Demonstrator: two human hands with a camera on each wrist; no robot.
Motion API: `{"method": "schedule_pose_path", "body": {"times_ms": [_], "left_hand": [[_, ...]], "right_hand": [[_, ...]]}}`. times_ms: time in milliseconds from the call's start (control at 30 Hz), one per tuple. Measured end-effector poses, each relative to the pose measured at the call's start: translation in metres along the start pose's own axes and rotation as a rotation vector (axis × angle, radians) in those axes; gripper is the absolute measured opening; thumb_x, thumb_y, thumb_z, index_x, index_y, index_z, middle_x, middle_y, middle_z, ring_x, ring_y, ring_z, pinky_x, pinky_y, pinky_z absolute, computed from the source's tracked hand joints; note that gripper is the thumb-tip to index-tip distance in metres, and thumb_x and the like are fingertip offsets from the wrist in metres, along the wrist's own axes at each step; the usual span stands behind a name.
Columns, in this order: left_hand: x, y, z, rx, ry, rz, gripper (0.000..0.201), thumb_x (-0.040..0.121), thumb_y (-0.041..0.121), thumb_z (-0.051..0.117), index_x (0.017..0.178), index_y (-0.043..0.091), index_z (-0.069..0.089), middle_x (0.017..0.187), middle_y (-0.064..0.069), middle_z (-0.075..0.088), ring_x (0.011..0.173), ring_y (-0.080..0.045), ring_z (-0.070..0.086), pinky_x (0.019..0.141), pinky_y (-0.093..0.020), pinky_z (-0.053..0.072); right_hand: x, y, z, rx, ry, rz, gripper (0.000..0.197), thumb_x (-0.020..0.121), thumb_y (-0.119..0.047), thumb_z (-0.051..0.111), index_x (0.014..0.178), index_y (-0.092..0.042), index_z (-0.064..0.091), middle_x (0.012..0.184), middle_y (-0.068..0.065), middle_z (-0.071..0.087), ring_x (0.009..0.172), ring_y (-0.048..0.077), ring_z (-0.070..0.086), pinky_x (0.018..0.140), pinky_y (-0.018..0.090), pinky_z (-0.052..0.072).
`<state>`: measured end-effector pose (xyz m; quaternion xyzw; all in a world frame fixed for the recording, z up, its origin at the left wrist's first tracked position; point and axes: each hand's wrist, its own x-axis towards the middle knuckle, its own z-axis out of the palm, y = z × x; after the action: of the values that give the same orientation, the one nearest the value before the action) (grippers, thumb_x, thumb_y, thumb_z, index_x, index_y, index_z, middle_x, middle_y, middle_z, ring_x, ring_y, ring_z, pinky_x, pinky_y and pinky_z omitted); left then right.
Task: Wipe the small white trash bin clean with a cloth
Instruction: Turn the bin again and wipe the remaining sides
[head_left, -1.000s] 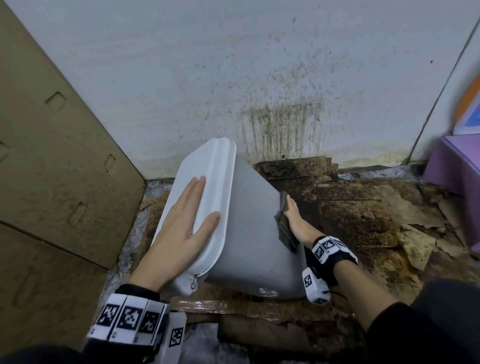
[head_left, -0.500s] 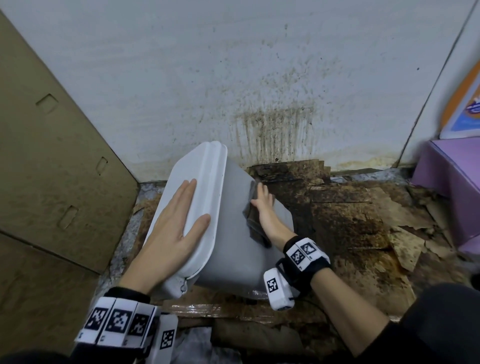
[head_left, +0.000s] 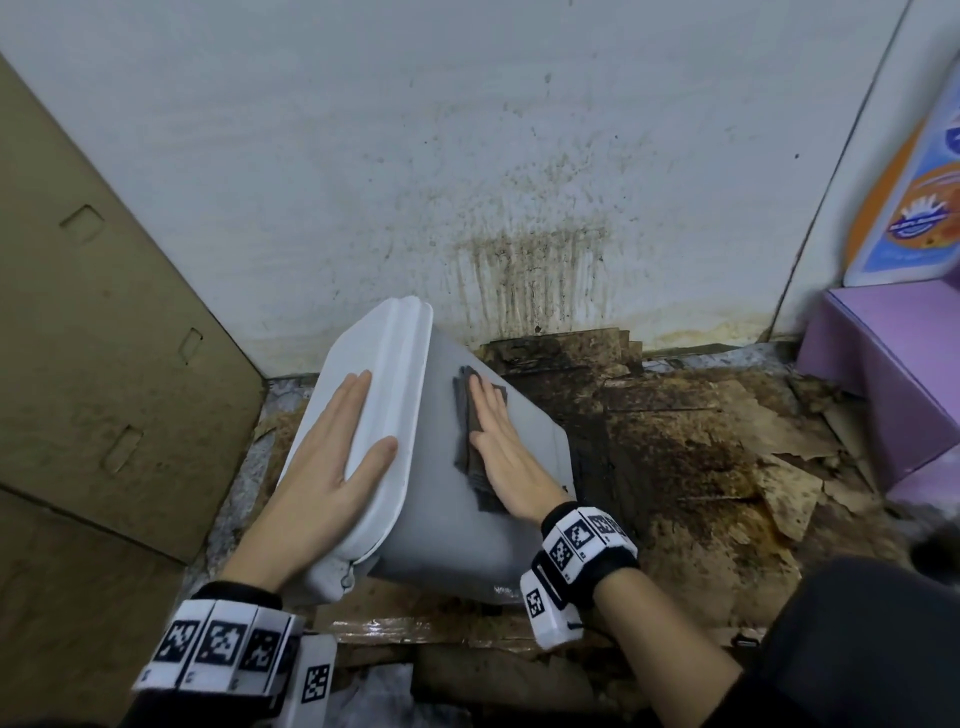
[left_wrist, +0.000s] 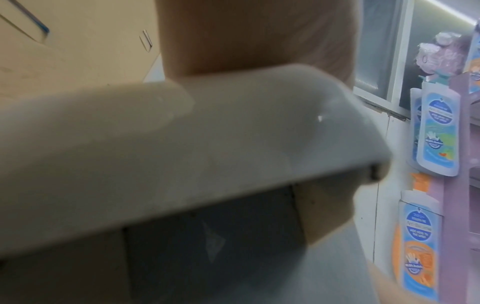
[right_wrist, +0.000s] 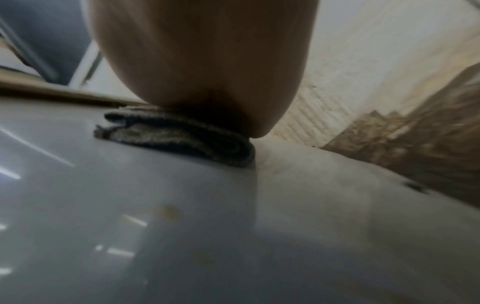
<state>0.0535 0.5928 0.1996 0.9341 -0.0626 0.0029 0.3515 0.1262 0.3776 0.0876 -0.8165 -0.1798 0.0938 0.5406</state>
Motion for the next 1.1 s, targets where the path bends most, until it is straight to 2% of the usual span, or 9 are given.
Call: {"method": "schedule_pose_path", "body": {"times_ms": [167,267,433,567,700,767,900,967,1100], "left_hand": [[0.0,0.0,0.001,-0.007,0.002,0.008,0.078,0.095,0.072,0.038,0.161,0.049,0.006,0.167,0.034,0.005,0.153,0.01,0.006,0.13,-0.043,0.014],[0.001,0.002,0.002,0.006,0.012,0.01,0.081,0.092,0.074,0.037,0.162,0.046,0.008,0.168,0.032,0.006,0.153,0.011,0.006,0.13,-0.041,0.013],[0.001,0.007,0.004,0.023,0.012,0.013,0.077,0.098,0.068,0.039,0.163,0.041,0.009,0.169,0.028,0.007,0.154,0.009,0.005,0.13,-0.038,0.011],[0.001,0.01,0.005,0.039,0.012,0.016,0.071,0.103,0.057,0.042,0.164,0.039,0.008,0.17,0.024,0.007,0.155,0.005,0.005,0.13,-0.037,0.009],[0.002,0.012,0.006,0.039,0.009,0.015,0.075,0.1,0.061,0.041,0.164,0.037,0.008,0.17,0.023,0.006,0.155,0.006,0.004,0.129,-0.032,0.008],[0.003,0.011,0.005,0.038,0.008,0.013,0.075,0.101,0.059,0.042,0.164,0.036,0.008,0.17,0.021,0.006,0.155,0.005,0.004,0.129,-0.033,0.007],[0.001,0.011,0.005,0.041,-0.008,0.008,0.073,0.104,0.053,0.043,0.164,0.035,0.006,0.17,0.022,0.003,0.155,0.005,0.001,0.129,-0.034,0.006],[0.001,0.013,0.005,0.041,-0.022,0.004,0.072,0.103,0.052,0.042,0.164,0.037,0.005,0.17,0.024,0.002,0.155,0.006,0.0,0.129,-0.033,0.006],[0.001,0.007,0.003,0.03,-0.007,0.02,0.079,0.098,0.066,0.038,0.164,0.037,0.006,0.17,0.025,0.002,0.154,0.008,0.0,0.129,-0.034,0.007]], "right_hand": [[-0.026,0.057,-0.012,0.01,0.045,0.271,0.056,0.113,-0.021,0.014,0.163,-0.022,-0.01,0.17,-0.006,-0.019,0.158,0.015,-0.018,0.127,0.033,-0.009],[-0.027,0.062,-0.009,0.045,0.082,0.368,0.055,0.113,-0.025,0.012,0.164,-0.023,-0.009,0.171,-0.004,-0.018,0.158,0.016,-0.019,0.127,0.036,-0.009],[-0.01,0.049,0.003,0.118,0.18,0.463,0.059,0.111,-0.024,0.02,0.165,-0.027,-0.003,0.173,-0.005,-0.013,0.158,0.019,-0.016,0.127,0.05,-0.006],[-0.007,0.009,0.013,0.195,0.222,0.362,0.061,0.109,-0.022,0.024,0.165,-0.027,-0.001,0.173,-0.004,-0.011,0.159,0.02,-0.016,0.128,0.052,-0.003],[-0.009,-0.055,0.025,0.262,0.163,0.182,0.068,0.099,-0.048,0.016,0.163,-0.037,-0.002,0.171,-0.009,-0.012,0.16,0.02,-0.005,0.128,0.054,0.003],[-0.012,-0.07,0.032,0.265,0.132,0.085,0.063,0.102,-0.047,0.014,0.163,-0.04,-0.002,0.171,-0.014,-0.014,0.158,0.011,-0.012,0.129,0.052,0.0],[-0.025,-0.06,0.037,0.134,0.184,-0.04,0.055,0.112,-0.028,0.016,0.164,-0.038,0.001,0.171,-0.02,-0.009,0.154,-0.003,-0.018,0.129,0.038,-0.005],[-0.031,-0.046,0.039,0.093,0.236,-0.072,0.056,0.111,-0.026,0.017,0.164,-0.039,0.006,0.171,-0.023,-0.004,0.155,-0.005,-0.012,0.128,0.032,-0.003],[-0.043,-0.009,0.04,0.063,0.287,0.011,0.059,0.105,-0.03,0.015,0.163,-0.04,0.01,0.17,-0.026,0.003,0.154,-0.008,-0.008,0.129,0.032,0.001]]}}
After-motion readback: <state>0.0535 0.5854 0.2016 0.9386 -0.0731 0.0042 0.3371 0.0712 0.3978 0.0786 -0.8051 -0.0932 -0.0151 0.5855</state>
